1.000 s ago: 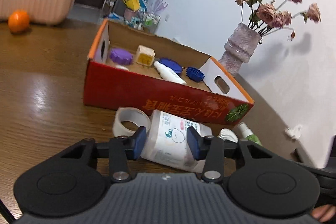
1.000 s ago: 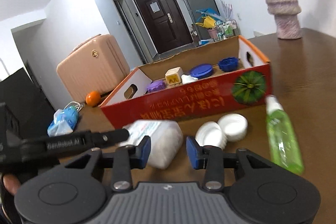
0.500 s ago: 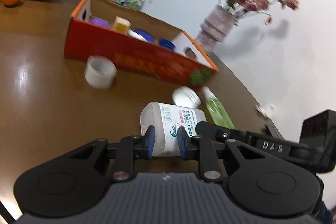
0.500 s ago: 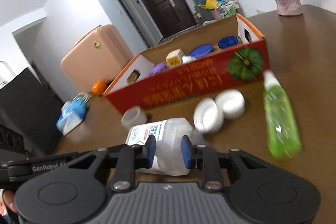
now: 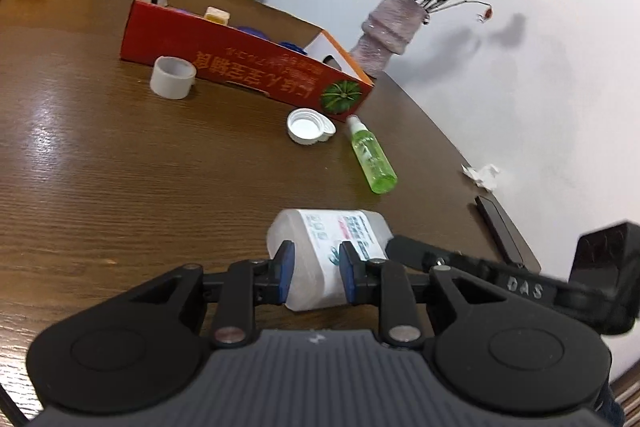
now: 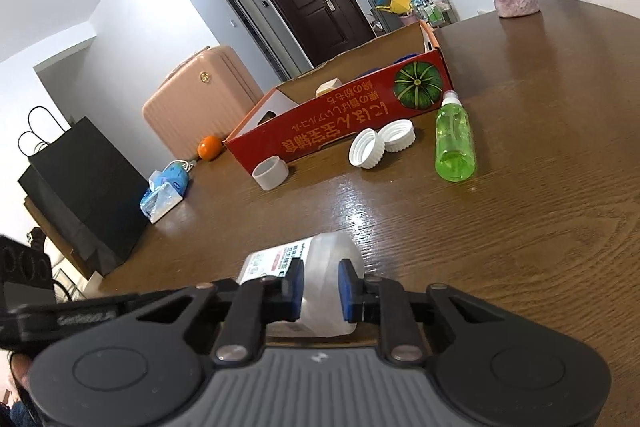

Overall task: Organize rigid objects
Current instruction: 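Grasp the white pill bottle with the left tool, then carry the pill bottle over the red box and open the left tool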

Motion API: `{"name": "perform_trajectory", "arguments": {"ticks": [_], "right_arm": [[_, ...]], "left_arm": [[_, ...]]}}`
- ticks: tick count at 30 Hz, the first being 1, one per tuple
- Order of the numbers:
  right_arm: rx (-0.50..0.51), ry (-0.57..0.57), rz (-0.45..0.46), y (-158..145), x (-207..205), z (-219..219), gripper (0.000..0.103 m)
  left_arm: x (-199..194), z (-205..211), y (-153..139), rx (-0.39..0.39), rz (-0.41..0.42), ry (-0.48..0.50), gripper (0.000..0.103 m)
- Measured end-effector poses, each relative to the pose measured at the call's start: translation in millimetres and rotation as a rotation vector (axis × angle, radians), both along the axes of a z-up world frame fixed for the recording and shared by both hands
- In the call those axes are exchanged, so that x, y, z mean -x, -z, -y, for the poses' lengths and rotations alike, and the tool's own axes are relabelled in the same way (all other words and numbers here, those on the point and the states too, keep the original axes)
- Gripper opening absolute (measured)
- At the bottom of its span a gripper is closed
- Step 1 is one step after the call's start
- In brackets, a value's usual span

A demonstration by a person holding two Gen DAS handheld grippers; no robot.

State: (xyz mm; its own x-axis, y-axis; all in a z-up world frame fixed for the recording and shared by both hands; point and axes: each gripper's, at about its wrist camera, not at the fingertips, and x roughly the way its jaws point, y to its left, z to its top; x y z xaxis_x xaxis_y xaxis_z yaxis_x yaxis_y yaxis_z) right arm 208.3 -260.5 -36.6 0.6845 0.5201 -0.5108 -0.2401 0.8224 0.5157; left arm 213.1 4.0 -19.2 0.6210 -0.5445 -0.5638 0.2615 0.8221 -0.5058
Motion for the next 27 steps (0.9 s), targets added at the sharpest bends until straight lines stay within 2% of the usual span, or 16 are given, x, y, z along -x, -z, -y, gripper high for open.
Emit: {"name": "perform_trajectory", "arguments": {"ticks": [7, 11, 13, 20, 23, 27], "right_arm": [[-0.022, -0.004, 0.001, 2.6, -2.0, 0.5, 0.019], [-0.074, 0.006, -0.013, 8.6, -8.6, 8.3, 0.02], [-0.098, 0.01, -0.029, 9.8, -13.4, 11.8, 0.019], [-0.066, 0.054, 0.025, -3.3, -41.0, 13.6, 0.019], [-0.051, 0.059, 0.074, -22.9, -66.2, 16.6, 0.019], [-0.014, 0.072, 0.146, -54.5, -122.0, 21.9, 0.019]], "left_arm": [[-9.8, 2.4, 5.9, 0.019, -0.016, 0.009, 0.027], [-19.8, -6.4, 13.3, 0.104, -0.064, 0.005, 0.026], [-24.6, -7.0, 13.5, 0.122, -0.077, 0.001, 0.026], [-63.7, 8.5, -7.4, 0.1, -0.01, 0.009, 0.026], [-96.4, 14.9, -28.2, 0.096, 0.041, 0.019, 0.026], [-158.0, 25.5, -55.9, 0.105, 0.109, 0.026, 0.027]]}}
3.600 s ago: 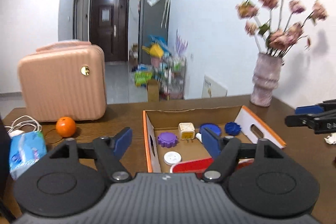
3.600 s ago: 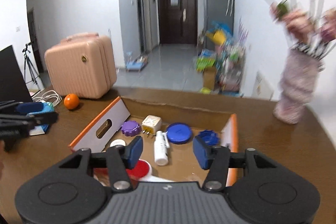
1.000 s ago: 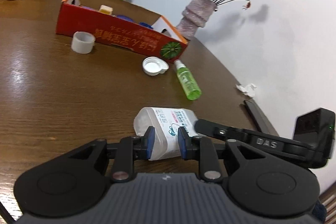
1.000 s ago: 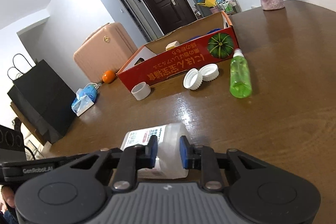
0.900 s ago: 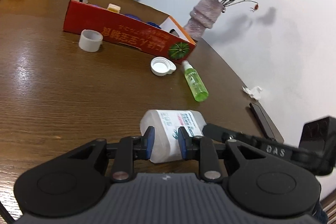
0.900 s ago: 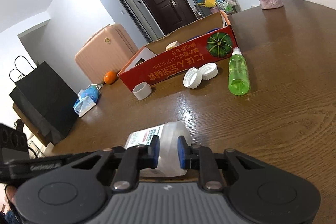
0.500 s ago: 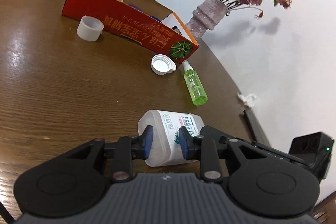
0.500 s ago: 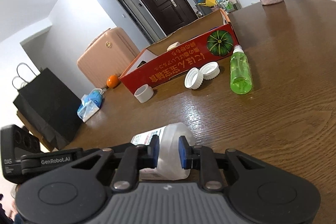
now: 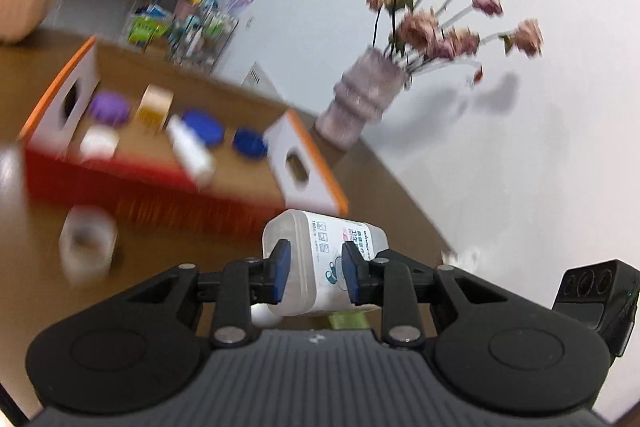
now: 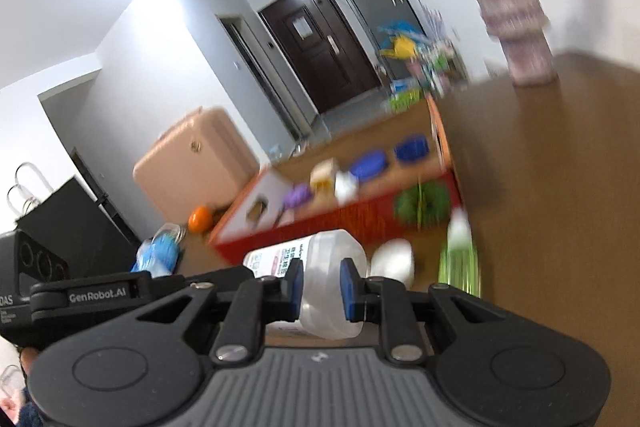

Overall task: Organize rigid objects
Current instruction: 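Carry the pill bottle over the red box and open the left tool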

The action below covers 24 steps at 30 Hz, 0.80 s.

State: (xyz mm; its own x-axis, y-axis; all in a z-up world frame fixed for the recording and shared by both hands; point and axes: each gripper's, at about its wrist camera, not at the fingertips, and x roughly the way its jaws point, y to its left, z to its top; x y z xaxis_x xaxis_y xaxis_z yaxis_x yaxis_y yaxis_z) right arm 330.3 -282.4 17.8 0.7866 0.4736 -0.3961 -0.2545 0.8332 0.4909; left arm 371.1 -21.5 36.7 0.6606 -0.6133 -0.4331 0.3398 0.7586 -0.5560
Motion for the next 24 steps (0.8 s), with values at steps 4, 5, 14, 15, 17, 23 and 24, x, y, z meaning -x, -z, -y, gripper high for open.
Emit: {"name": "perform_trajectory", "arguments": {"ticks": [4, 5, 14, 15, 17, 23, 24], "right_arm": [[-0.056, 0.038, -0.023, -6.0, -67.3, 11.9, 0.019], [-0.069, 0.032, -0.032, -3.2, -81.4, 13.7, 0.019], [0.067, 0.098, -0.105, 31.3, -168.8, 5.0, 0.02], [0.098, 0.102, -0.112, 35.3, -171.9, 2.1, 0.022], [0.176, 0.102, -0.078, 38.2, -168.2, -6.1, 0.021], [0.285, 0.106, -0.011, 37.5, -158.0, -20.8, 0.028], [0.264, 0.109, -0.006, 35.8, -155.6, -18.6, 0.028]], "left_arm": [[-67.4, 6.7, -2.9, 0.042, -0.009, -0.05, 0.027], [-82.7, 8.1, -0.7, 0.049, -0.011, -0.066, 0.027], [-156.3, 22.7, 44.8, 0.016, -0.081, -0.042, 0.027], [-159.4, 25.5, 49.6, -0.007, -0.097, -0.035, 0.028], [-161.7, 31.3, 56.7, -0.046, -0.095, -0.026, 0.031], [-157.8, 37.4, 59.4, -0.131, -0.078, 0.001, 0.035], [-155.4, 37.1, 55.4, -0.142, -0.062, -0.006, 0.037]]}}
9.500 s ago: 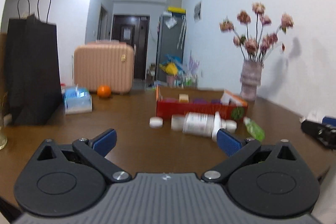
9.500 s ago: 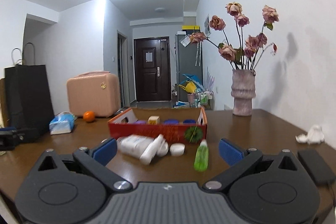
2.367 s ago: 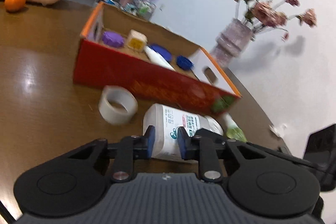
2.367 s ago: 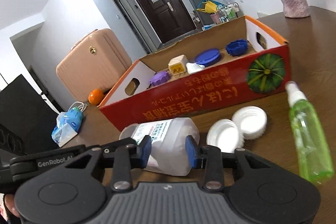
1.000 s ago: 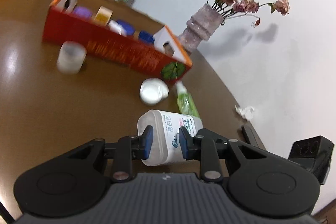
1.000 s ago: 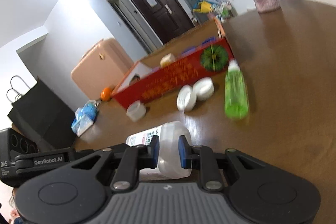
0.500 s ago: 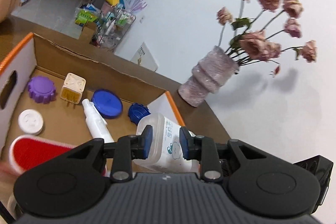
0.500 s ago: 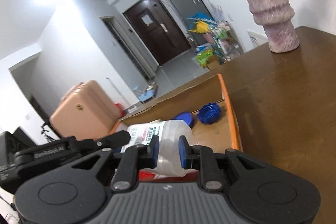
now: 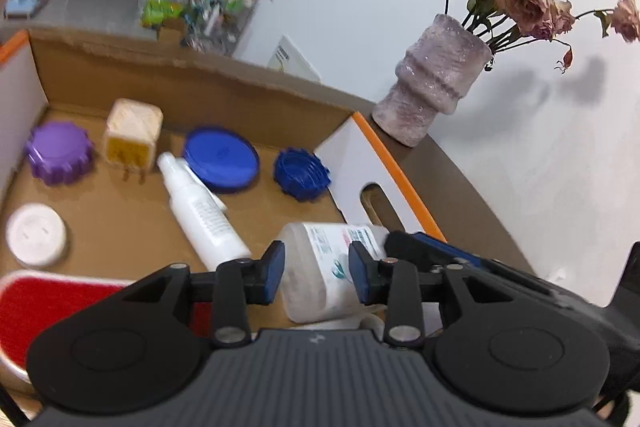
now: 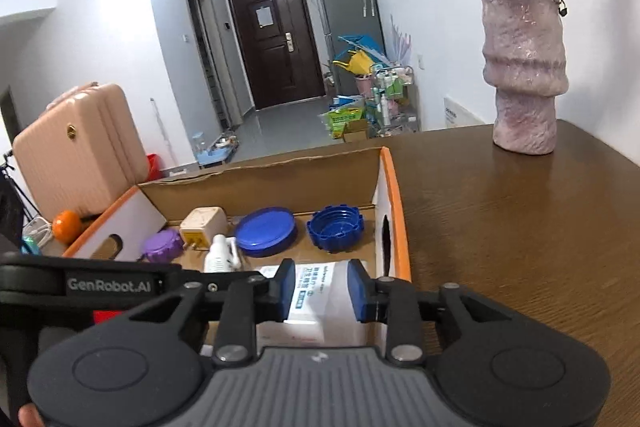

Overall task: Organize rigid objects
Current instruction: 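Carry the pill bottle over the red box and open the left tool, then withdraw both tools from the box toward the tape roll and green bottle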

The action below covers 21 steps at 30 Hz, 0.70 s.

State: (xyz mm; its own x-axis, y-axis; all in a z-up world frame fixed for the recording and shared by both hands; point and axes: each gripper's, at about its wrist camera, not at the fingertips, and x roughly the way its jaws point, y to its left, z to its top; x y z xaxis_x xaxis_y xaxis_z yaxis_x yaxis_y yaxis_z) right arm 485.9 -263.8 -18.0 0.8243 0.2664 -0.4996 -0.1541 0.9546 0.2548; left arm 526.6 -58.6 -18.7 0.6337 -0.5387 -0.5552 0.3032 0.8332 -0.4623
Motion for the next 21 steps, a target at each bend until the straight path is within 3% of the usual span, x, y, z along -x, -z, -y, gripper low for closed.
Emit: {"name": "perform_trajectory", "arguments": {"ticks": [4, 9, 12, 17, 21], "right_arm": [[-0.011, 0.009, 0.04, -10.0, 8.7, 4.6, 0.029], [-0.04, 0.028, 0.077, -28.1, 35.6, 11.4, 0.031], [-0.008, 0.009, 0.114, -42.1, 64.4, 10.1, 0.043], [0.051, -0.013, 0.147, -61.2, 120.0, 5.4, 0.058], [0.084, -0.029, 0.151, -64.3, 169.8, 2.3, 0.062]], "left_arm": [[21.2, -2.7, -20.5, -0.062, 0.101, -0.007, 0.05], [70.9, -14.8, -44.0, -0.294, 0.231, -0.097, 0.069], [108.2, -33.5, -54.2, -0.403, 0.289, -0.171, 0.075], [170.3, -66.1, -65.8, -0.449, 0.306, -0.25, 0.083], [221.1, -82.6, -64.0, -0.477, 0.303, -0.309, 0.086]]}}
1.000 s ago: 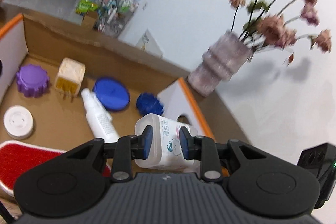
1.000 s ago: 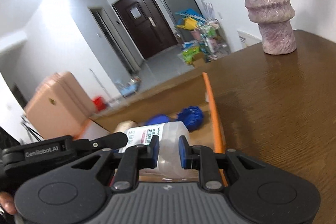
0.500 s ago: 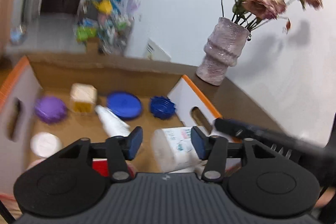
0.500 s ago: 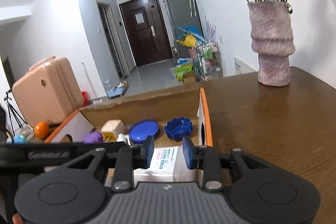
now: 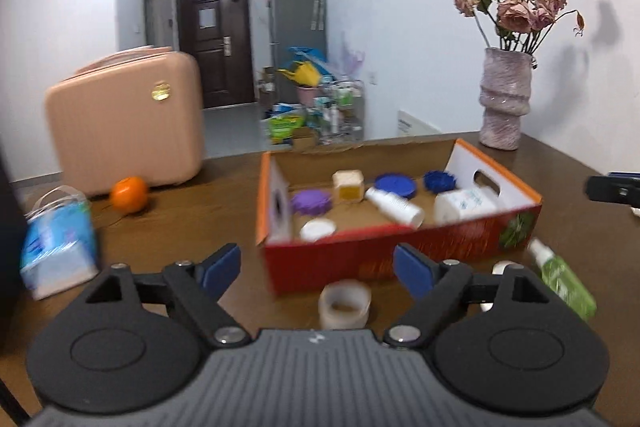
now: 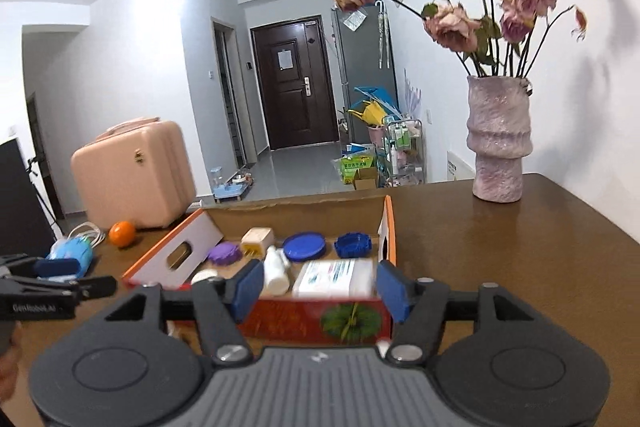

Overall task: Organize rigid objects
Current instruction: 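Withdraw both tools from the box toward the tape roll and green bottle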

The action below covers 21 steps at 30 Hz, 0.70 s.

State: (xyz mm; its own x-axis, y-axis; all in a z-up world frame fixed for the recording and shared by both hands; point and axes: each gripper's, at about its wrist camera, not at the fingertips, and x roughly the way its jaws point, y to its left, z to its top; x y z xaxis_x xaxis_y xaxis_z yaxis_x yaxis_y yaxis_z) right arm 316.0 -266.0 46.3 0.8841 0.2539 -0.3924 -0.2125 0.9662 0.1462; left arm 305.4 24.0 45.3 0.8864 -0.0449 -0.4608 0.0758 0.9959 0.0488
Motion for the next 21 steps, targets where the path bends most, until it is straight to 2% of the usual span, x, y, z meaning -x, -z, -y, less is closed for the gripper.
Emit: {"name": "perform_trajectory", "arguments": {"ticks": [7, 12, 17, 21], "right_arm": [[0.074, -0.004, -0.019, 18.4, 95.5, -10.4, 0.066], [0.094, -0.023, -0.039, 32.6, 151.8, -18.0, 0.068], [0.085, -0.019, -0.032, 31.5, 176.1, -17.6, 0.067], [0.059, -0.009, -0.025, 30.7, 184.1, -16.7, 0.067]], "left_arm": [[90.9, -13.3, 16.4, 0.058, 0.0, -0.054, 0.092], [138.1, -12.3, 25.1, 0.11, -0.018, -0.049, 0.093], [162.8, -11.3, 21.7, 0.123, 0.009, -0.037, 0.094], [168.2, -9.4, 24.7, 0.128, -0.003, -0.027, 0.094]]}}
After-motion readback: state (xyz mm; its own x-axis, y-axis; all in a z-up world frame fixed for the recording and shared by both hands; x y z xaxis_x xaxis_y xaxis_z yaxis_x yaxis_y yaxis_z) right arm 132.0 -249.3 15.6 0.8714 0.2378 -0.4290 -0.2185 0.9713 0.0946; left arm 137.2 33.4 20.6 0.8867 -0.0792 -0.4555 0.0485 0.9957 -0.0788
